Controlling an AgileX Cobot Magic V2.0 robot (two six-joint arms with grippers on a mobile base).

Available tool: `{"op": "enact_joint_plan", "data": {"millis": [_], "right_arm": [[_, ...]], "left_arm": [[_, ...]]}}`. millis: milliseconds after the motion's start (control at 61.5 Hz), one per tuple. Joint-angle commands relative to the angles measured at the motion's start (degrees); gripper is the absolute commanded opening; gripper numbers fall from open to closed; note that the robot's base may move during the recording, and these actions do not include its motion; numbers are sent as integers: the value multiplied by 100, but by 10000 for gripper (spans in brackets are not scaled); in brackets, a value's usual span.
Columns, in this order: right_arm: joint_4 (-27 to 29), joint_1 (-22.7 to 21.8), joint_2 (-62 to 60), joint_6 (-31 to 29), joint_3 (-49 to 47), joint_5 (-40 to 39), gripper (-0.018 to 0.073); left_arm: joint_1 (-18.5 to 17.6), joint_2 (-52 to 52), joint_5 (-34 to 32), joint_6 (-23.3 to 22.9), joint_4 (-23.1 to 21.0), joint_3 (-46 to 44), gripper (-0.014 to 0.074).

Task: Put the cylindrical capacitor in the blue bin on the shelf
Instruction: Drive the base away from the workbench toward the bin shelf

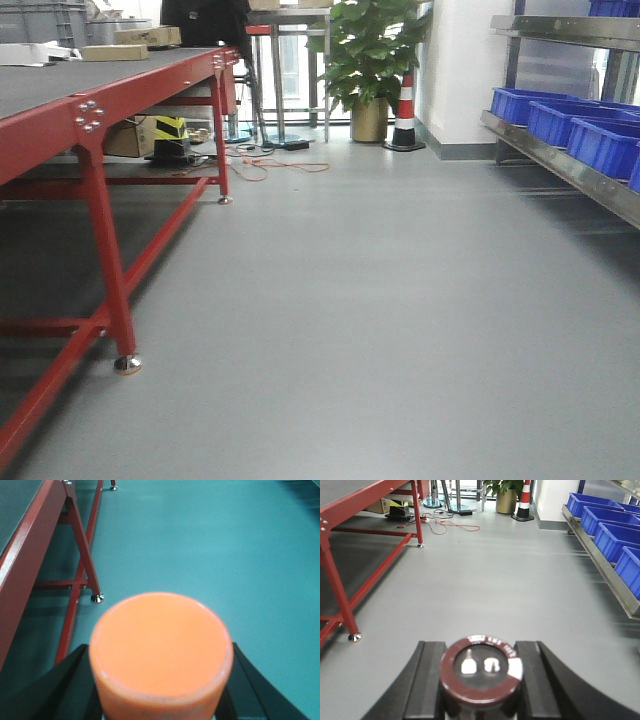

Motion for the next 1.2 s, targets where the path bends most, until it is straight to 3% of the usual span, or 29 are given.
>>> {"op": "enact_joint_plan", "data": {"millis": [0, 1187], "right_arm": [[-45, 10, -36, -12, -4, -156, -162], [-45, 10, -36, -12, -4, -156, -162]], "left_arm": [[-34, -29, -204, -25, -21, -5, -111], [-34, -29, -204, -25, -21, -5, -111]]}}
